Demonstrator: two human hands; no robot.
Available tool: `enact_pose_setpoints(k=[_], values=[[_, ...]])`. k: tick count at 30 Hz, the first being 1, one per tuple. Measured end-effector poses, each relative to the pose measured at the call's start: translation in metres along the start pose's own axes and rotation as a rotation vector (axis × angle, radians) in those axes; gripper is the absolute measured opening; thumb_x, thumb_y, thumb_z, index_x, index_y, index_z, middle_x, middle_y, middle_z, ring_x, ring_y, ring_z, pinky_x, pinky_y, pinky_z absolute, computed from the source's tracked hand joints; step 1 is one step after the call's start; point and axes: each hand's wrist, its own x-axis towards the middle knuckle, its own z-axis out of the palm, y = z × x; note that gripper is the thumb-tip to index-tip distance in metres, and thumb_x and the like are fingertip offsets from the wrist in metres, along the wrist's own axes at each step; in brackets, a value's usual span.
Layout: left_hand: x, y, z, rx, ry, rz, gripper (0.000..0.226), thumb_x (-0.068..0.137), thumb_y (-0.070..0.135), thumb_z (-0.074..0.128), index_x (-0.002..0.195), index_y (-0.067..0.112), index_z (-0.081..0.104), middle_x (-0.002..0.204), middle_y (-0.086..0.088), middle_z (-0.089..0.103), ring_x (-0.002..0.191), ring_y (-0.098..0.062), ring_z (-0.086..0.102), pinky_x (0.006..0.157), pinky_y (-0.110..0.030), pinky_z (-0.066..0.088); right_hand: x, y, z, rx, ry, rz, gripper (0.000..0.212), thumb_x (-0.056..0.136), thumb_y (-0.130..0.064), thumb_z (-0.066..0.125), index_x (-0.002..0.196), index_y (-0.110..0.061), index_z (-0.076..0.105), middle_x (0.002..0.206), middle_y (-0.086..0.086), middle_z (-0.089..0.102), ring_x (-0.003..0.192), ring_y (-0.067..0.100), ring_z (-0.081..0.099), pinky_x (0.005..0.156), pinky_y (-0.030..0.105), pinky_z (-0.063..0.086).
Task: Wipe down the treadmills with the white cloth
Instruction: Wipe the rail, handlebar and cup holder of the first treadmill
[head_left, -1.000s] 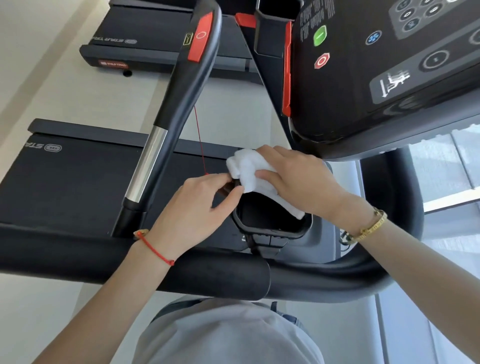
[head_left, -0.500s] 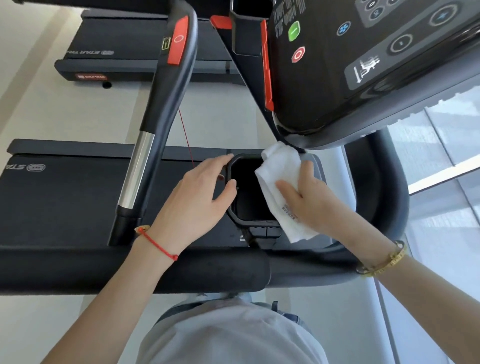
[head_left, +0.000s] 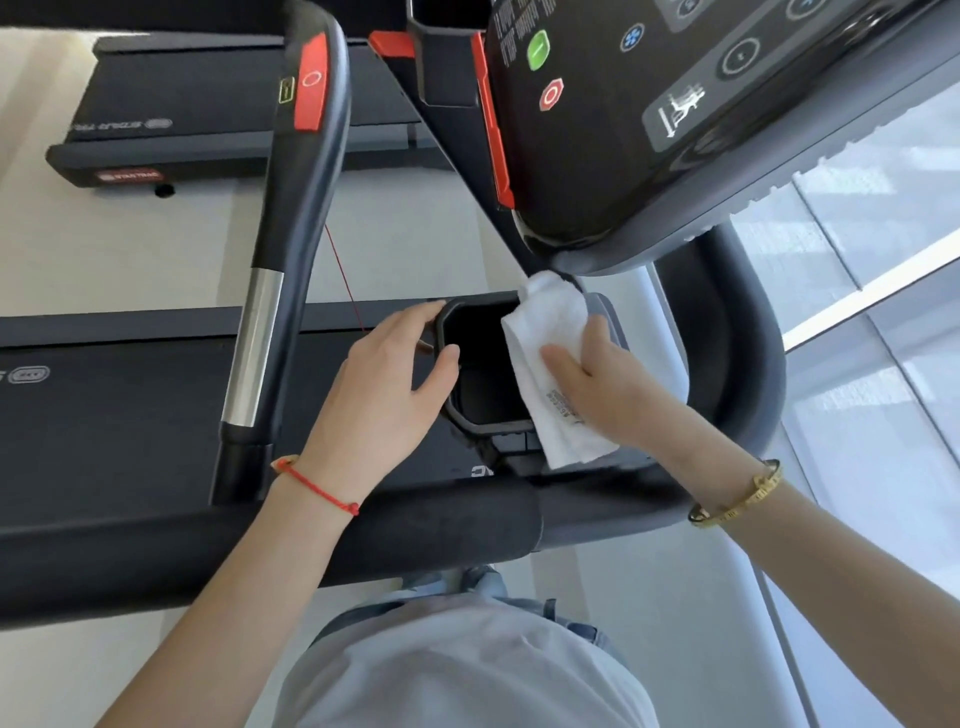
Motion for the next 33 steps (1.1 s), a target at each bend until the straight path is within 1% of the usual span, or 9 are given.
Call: enact_pose_setpoints(k=[3,5,7,11,16,19,22,26,33], values=[[-0.002,0.001,0.001,0.017,0.002,-0.014,0.049,0.097,0.039,0.048,0.143,0.022,0.050,0.125,0.007,0.062,0.106,-0.009,0.062,0.092,-0.040,0.055,0.015,-0.008,-0.004,-0.109,0.004,-0.101,0.041,0.104,-0.029,0.040,0.132,-0.001,0.028,0.088,0.010,0.056,0.063,0.018,0.051,0.048,0.022,0.034],[-0.003,0.002,0.001,0.045,0.006,-0.024,0.051,0.096,0.042,0.046,0.143,0.023,0.050,0.126,0.006,0.063,0.107,-0.011,0.063,0.091,-0.041,0.055,0.025,-0.011,-0.007,-0.243,0.005,-0.194,0.044,0.104,-0.029,0.039,0.138,-0.003,0.028,0.120,0.017,0.053,0.088,0.031,0.057,0.065,0.031,0.034],[-0.006,0.004,0.001,0.073,0.025,-0.032,0.048,0.096,0.044,0.045,0.139,0.024,0.053,0.121,0.006,0.066,0.106,-0.013,0.064,0.090,-0.042,0.056,0.035,-0.013,-0.009,-0.420,0.001,-0.274,0.042,0.104,-0.030,0.039,0.137,-0.006,0.032,0.133,0.016,0.046,0.106,0.038,0.054,0.074,0.032,0.031],[-0.009,0.009,0.000,0.128,0.079,-0.094,0.037,0.097,0.044,0.050,0.122,0.021,0.065,0.105,0.006,0.070,0.095,-0.017,0.066,0.080,-0.038,0.055,0.047,-0.021,-0.007,-0.688,0.059,-0.468,0.038,0.103,-0.035,0.039,0.130,-0.008,0.043,0.129,0.010,0.052,0.103,0.036,0.056,0.073,0.036,0.039],[-0.007,0.010,-0.001,0.150,0.076,-0.108,0.039,0.092,0.048,0.048,0.098,0.015,0.068,0.086,0.005,0.067,0.073,-0.015,0.061,0.061,-0.027,0.045,0.064,-0.037,0.002,-0.734,0.000,-0.760,0.036,0.100,-0.034,0.044,0.127,-0.012,0.051,0.105,0.004,0.063,0.085,0.029,0.061,0.060,0.035,0.042],[-0.007,0.006,-0.001,0.106,0.078,-0.091,0.041,0.093,0.051,0.048,0.098,0.016,0.069,0.087,0.006,0.069,0.077,-0.014,0.064,0.069,-0.036,0.055,0.065,-0.038,0.000,-0.754,0.015,-0.752,0.043,0.099,-0.043,0.034,0.131,-0.018,0.047,0.107,-0.001,0.061,0.082,0.028,0.062,0.058,0.036,0.046],[-0.006,0.004,-0.001,0.066,0.081,-0.086,0.042,0.092,0.053,0.047,0.108,0.021,0.069,0.098,0.010,0.071,0.090,-0.008,0.067,0.081,-0.037,0.057,0.056,-0.027,-0.006,-0.747,0.081,-0.693,0.043,0.099,-0.044,0.035,0.131,-0.017,0.047,0.107,0.002,0.060,0.084,0.029,0.062,0.060,0.033,0.039],[-0.006,0.001,0.001,0.054,0.064,-0.079,0.055,0.090,0.058,0.041,0.128,0.025,0.063,0.112,0.012,0.069,0.102,-0.004,0.064,0.089,-0.035,0.056,0.038,-0.008,-0.016,-0.493,0.047,-0.489,0.038,0.102,-0.035,0.041,0.135,-0.017,0.041,0.120,0.007,0.055,0.096,0.034,0.058,0.070,0.035,0.034],[-0.006,0.006,0.001,0.042,0.059,-0.052,0.054,0.095,0.044,0.047,0.145,0.026,0.048,0.130,0.008,0.061,0.109,-0.009,0.062,0.094,-0.036,0.054,0.057,-0.021,-0.011,-0.421,-0.066,-0.355,0.030,0.099,-0.036,0.049,0.119,-0.014,0.047,0.100,0.009,0.059,0.096,0.032,0.054,0.072,0.032,0.029]])
